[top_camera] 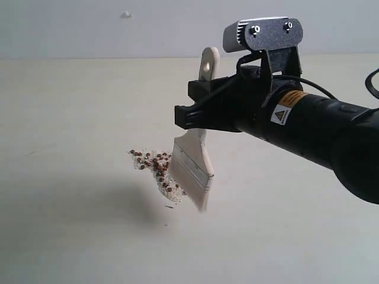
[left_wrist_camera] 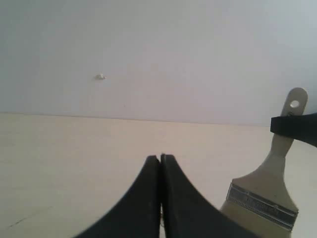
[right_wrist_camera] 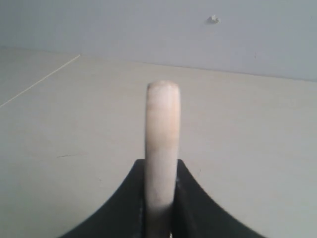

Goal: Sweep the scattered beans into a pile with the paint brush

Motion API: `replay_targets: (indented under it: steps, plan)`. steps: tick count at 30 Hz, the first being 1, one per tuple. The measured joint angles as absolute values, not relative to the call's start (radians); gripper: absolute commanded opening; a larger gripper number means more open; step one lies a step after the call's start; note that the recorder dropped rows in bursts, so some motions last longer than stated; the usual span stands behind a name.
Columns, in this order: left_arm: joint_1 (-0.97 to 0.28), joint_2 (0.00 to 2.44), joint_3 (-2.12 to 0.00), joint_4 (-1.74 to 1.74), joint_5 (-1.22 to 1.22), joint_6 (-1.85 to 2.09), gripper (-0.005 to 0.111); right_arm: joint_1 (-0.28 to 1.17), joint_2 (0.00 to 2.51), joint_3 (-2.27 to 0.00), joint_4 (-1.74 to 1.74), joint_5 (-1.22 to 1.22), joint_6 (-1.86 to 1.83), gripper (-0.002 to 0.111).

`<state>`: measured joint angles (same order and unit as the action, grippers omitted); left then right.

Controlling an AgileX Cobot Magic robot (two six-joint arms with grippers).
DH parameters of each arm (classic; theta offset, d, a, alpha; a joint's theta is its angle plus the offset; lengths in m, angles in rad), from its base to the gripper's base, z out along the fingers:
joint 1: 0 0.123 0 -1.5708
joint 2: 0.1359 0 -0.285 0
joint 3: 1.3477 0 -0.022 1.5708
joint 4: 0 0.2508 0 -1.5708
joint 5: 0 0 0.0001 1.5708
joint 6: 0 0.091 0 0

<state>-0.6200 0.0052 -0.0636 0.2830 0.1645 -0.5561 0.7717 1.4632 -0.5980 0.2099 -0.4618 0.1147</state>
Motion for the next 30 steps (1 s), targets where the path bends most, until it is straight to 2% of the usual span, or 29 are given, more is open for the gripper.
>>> replay_targets:
  steps: [30]
  plan:
    - [-0.62,0.005,-0.064,0.283,0.165,-0.556,0.0,0.772,1.463,-0.598,0.213,-0.449,0.141,0.0]
